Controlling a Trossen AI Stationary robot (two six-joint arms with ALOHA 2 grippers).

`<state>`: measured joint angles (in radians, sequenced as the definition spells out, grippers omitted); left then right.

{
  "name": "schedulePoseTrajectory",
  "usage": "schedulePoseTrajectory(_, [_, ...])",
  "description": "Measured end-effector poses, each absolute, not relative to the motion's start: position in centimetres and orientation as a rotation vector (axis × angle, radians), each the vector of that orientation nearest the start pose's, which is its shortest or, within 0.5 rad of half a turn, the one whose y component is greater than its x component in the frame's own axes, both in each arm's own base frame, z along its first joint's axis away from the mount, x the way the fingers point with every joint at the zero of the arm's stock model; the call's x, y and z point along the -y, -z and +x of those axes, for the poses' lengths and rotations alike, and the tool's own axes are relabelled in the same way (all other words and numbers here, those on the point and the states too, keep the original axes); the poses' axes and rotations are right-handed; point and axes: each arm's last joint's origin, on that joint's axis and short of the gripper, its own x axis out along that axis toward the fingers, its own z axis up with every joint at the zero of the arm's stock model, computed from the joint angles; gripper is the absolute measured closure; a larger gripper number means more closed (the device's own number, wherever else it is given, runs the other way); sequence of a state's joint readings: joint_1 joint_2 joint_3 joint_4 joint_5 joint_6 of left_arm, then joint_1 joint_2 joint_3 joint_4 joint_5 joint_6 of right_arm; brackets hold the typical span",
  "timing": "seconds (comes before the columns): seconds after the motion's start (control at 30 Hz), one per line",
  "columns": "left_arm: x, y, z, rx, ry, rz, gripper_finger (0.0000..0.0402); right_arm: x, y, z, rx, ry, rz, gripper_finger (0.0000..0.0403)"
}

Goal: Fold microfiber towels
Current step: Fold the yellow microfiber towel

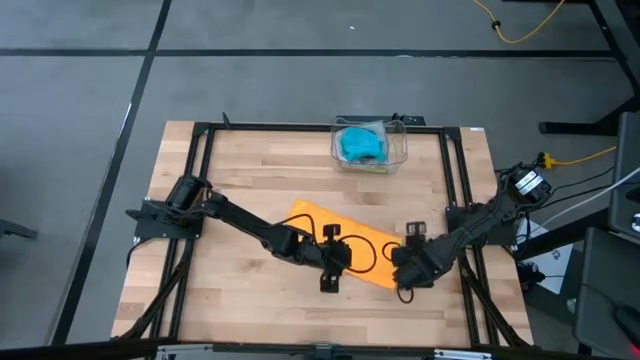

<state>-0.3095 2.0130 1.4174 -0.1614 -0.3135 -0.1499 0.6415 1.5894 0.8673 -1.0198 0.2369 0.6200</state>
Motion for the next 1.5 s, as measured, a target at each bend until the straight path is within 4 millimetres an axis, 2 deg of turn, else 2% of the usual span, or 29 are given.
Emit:
schedulePoseTrajectory(0.2, [12.4,-18.6,42.1,-0.73,-0.068,0.096,0.0279,-14.4,-14.7,19.6,-1.464,-0.075,-0.418,0.0215])
schedulePoseTrajectory(0.43, [12.3,-18.5,42.0,-0.741,-0.08,0.105,0.0279,-14.7,-13.4,19.5,-1.389,-0.205,-0.456,0.0215])
schedulePoseTrajectory(0.77, [13.9,-18.3,40.8,-0.791,-0.107,0.152,0.0279,-14.9,-13.4,20.2,-1.299,-0.177,-0.437,0.0226])
schedulePoseTrajectory(0.9, [14.7,-18.5,39.6,-0.842,-0.153,0.135,0.0279,-14.8,-13.6,22.0,-1.143,-0.037,-0.32,0.0245])
schedulePoseTrajectory(1.0, [15.0,-18.8,38.6,-0.886,-0.199,0.134,0.0279,-14.6,-13.0,23.4,-1.094,-0.033,-0.259,0.0257])
schedulePoseTrajectory(1.1, [15.4,-19.2,37.9,-0.892,-0.232,0.13,0.0279,-14.3,-12.2,24.2,-1.117,-0.088,-0.271,0.0263])
schedulePoseTrajectory(1.23, [16.1,-19.4,37.6,-0.878,-0.231,0.132,0.0279,-13.9,-11.6,24.3,-1.178,-0.096,-0.267,0.0264])
schedulePoseTrajectory(1.4, [16.3,-19.4,37.5,-0.873,-0.235,0.141,0.0279,-13.7,-12.5,24.1,-1.164,-0.115,-0.27,0.027])
schedulePoseTrajectory(1.5, [16.1,-19.9,37.3,-0.858,-0.27,0.159,0.0282,-13.7,-13.5,24.0,-1.164,-0.133,-0.315,0.0297])
